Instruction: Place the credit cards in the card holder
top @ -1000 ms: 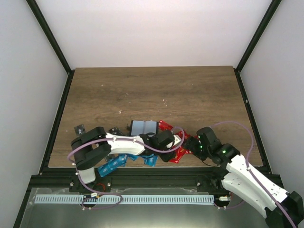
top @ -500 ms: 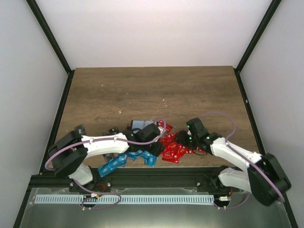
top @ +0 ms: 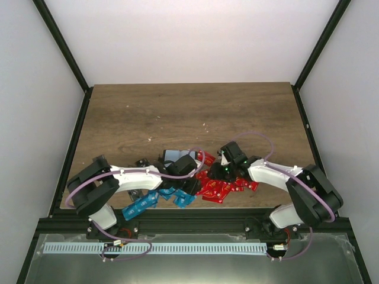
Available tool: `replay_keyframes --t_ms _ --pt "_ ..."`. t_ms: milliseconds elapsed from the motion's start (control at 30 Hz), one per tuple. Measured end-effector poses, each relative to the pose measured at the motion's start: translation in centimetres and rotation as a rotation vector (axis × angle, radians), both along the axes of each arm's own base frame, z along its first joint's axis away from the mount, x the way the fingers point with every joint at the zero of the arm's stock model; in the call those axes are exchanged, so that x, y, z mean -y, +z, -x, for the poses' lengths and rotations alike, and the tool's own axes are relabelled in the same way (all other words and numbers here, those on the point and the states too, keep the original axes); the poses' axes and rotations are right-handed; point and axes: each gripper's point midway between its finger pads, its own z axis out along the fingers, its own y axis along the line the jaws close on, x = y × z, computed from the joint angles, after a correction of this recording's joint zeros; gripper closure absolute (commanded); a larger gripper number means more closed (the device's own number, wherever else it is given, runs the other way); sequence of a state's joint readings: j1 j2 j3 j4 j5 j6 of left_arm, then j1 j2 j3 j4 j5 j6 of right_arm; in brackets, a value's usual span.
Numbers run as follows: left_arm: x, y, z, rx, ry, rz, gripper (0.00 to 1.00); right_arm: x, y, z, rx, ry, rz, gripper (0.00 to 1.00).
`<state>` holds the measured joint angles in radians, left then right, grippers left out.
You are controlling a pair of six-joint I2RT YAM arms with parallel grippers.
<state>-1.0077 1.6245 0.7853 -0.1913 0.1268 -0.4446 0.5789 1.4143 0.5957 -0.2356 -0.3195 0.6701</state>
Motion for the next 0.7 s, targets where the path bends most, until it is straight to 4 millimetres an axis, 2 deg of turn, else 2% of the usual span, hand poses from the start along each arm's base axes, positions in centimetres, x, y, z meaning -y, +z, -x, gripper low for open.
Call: replay_keyframes --t_ms 200,433,700 --pt "0.8 0.0 0.7 -0.025 -0.041 0.045 0.45 -1.9 0.0 3.1 -0.032 0.114 -0.004 0.55" --pt "1.6 0.1 2.0 -0.03 -0.098 0.081 0.46 -1.1 -0.3 6.9 -0.108 0.143 -0.017 0.56" --pt "2.3 0.2 4.1 -0.057 -0.165 0.104 0.45 -0.3 -0.3 10.0 -0.188 0.148 -0.058 0.56"
